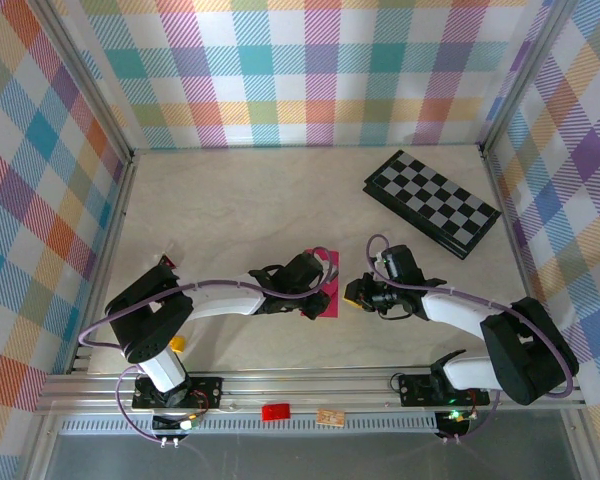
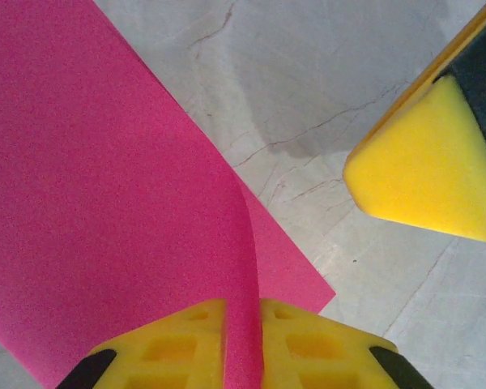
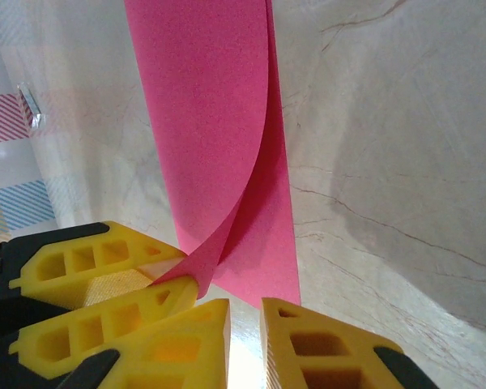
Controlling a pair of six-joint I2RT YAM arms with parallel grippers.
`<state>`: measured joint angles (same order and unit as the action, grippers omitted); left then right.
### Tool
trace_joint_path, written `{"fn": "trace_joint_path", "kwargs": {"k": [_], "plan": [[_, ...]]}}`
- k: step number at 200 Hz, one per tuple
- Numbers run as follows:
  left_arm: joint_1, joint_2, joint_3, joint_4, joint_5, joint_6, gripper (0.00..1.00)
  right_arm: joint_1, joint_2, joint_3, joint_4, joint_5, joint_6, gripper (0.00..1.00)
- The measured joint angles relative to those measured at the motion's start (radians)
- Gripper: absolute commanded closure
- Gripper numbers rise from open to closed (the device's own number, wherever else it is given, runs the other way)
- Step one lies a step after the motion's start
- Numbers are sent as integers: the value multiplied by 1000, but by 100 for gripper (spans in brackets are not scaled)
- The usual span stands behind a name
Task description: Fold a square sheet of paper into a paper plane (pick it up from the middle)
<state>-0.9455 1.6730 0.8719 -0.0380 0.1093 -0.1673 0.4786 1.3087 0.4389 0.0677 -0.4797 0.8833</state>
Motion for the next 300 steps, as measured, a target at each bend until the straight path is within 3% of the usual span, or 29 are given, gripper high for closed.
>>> {"fn": "trace_joint_path", "kwargs": {"k": [76, 147, 184, 248, 300], "plan": [[0, 7, 0, 19, 25, -1, 99, 8, 11, 0, 2, 0, 0, 81], [5, 2, 0, 26, 55, -39, 100, 8, -48, 4, -90, 72, -13, 82], [10, -32, 0, 21, 48, -53, 100, 10, -59, 10, -92, 48, -23, 92], [19, -39, 0, 11, 38, -54, 100, 126, 77, 50, -37, 70, 16, 96], [21, -39, 0, 11, 31, -54, 100, 152, 161, 78, -2, 95, 26, 96]]}}
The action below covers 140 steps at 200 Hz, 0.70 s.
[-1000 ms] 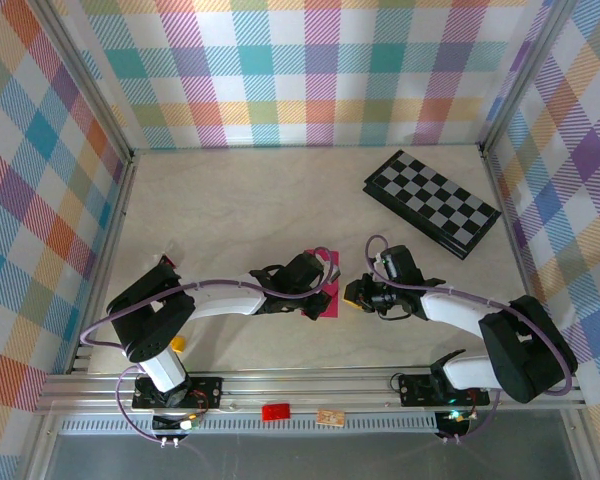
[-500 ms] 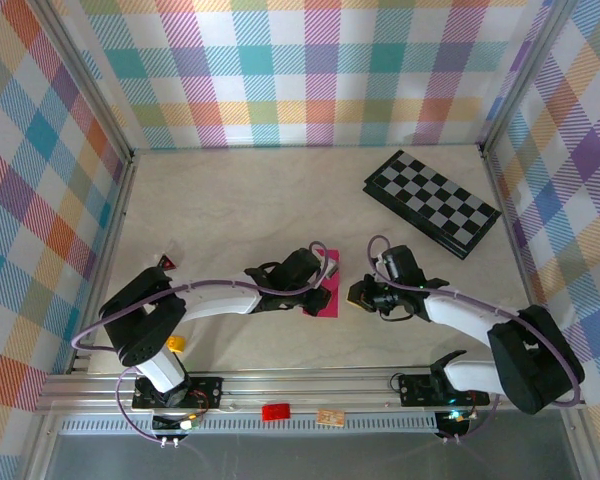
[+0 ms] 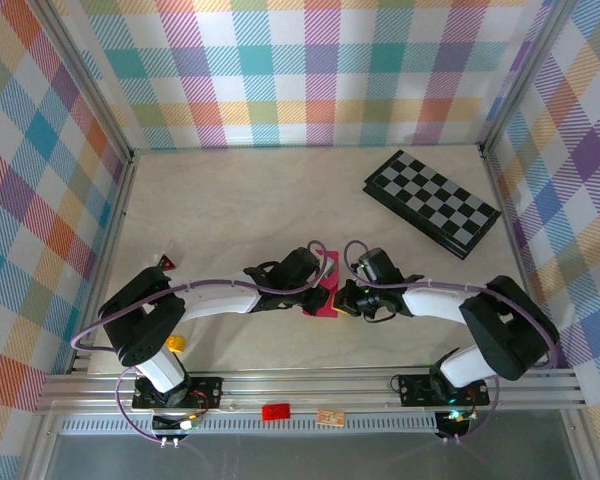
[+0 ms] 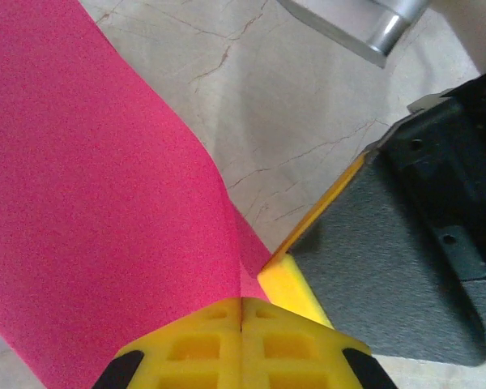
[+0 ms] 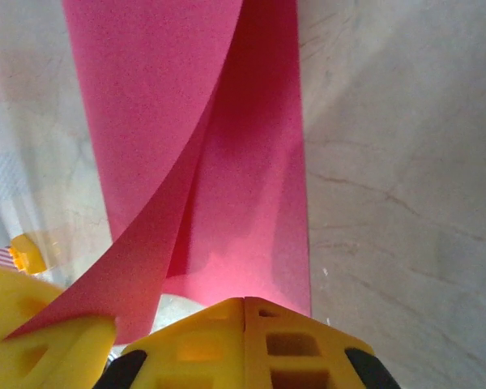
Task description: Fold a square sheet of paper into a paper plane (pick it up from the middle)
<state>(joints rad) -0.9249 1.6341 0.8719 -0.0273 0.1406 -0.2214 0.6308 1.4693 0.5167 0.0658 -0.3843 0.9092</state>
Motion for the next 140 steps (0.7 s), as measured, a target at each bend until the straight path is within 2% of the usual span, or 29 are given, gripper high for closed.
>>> {"fn": "trace_joint_path", "kwargs": {"k": [140], "plan": [[14, 0, 0, 42, 27, -96, 99, -22, 21, 112, -267, 120, -138, 94]]}}
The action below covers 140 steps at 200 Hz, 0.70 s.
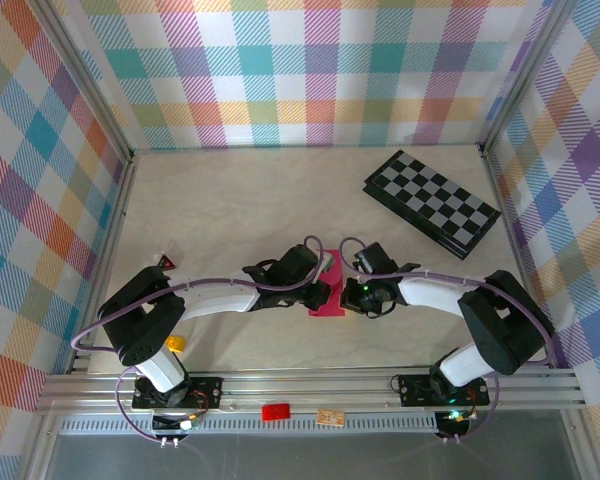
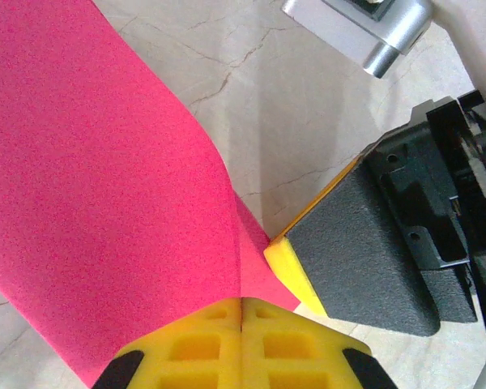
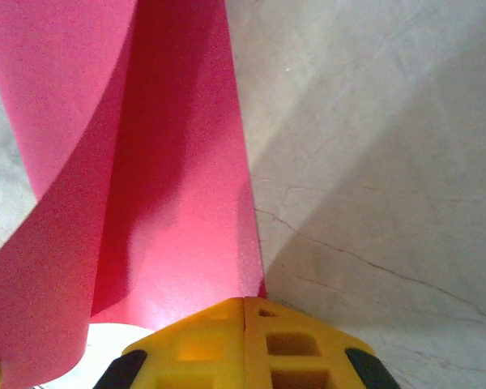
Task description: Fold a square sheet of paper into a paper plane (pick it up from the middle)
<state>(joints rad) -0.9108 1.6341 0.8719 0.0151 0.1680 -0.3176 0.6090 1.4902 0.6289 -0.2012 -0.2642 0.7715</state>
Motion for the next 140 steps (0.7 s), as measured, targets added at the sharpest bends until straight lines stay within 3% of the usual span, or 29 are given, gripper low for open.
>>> {"fn": "trace_joint_path", "kwargs": {"k": [47, 90, 140], "plan": [[0, 15, 0, 32, 0, -39, 99, -11, -4, 11, -24, 2, -9, 92], [3, 21, -4, 41, 0, -58, 99, -13, -51, -64, 152, -85, 79, 92], [4, 22, -4, 40, 0, -58, 99, -13, 7, -64, 147, -78, 77, 92]]}}
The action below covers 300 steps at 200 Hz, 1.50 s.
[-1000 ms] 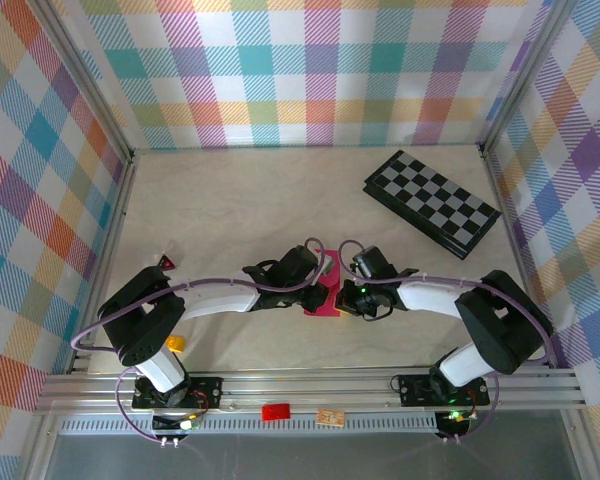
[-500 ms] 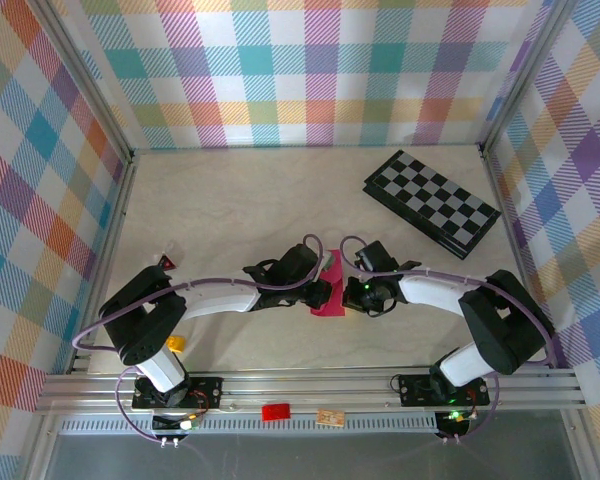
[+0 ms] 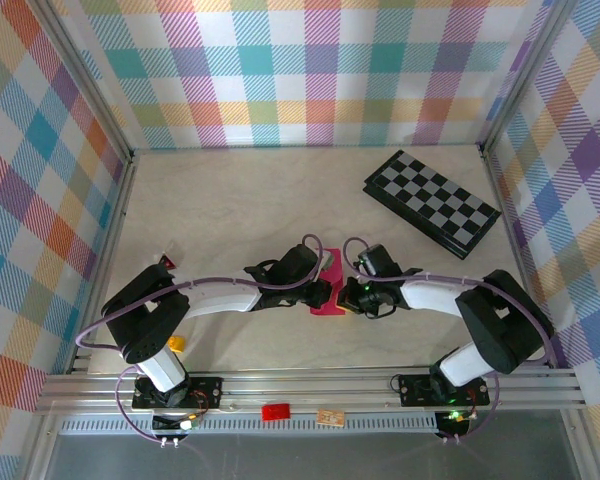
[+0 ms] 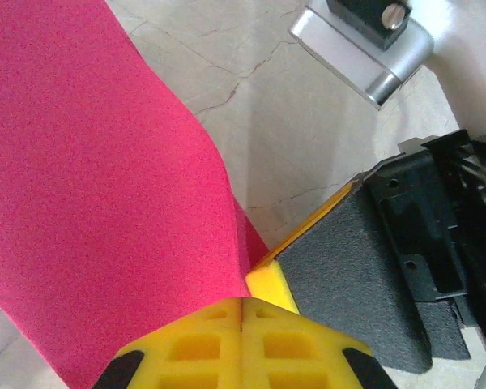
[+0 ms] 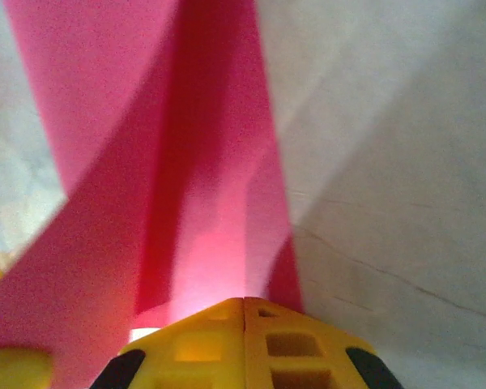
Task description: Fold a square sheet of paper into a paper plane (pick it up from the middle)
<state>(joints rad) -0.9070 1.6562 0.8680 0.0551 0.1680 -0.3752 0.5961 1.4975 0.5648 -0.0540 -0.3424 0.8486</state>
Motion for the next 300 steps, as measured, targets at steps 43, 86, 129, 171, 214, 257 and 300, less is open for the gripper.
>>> {"fn": "trace_joint_path", "kwargs": {"k": [43, 86, 129, 171, 214, 257, 300], "plan": [[1, 4, -2, 8, 15, -10, 99, -13, -7, 44, -109, 56, -58, 91], [6, 27, -10, 56, 39, -46, 98, -24, -16, 58, -144, 70, -77, 89], [16, 32, -14, 78, 46, -67, 97, -25, -16, 18, -1, 8, -10, 87], [20, 32, -15, 79, 52, -74, 97, -25, -4, -13, 65, 1, 34, 87], [62, 32, -30, 85, 91, -73, 97, -25, 4, -18, 66, 12, 34, 88], [114, 48, -32, 79, 138, -50, 97, -25, 3, -21, 69, 13, 34, 88], [119, 95, -27, 71, 162, -13, 96, -25, 3, -21, 69, 12, 34, 88]]}}
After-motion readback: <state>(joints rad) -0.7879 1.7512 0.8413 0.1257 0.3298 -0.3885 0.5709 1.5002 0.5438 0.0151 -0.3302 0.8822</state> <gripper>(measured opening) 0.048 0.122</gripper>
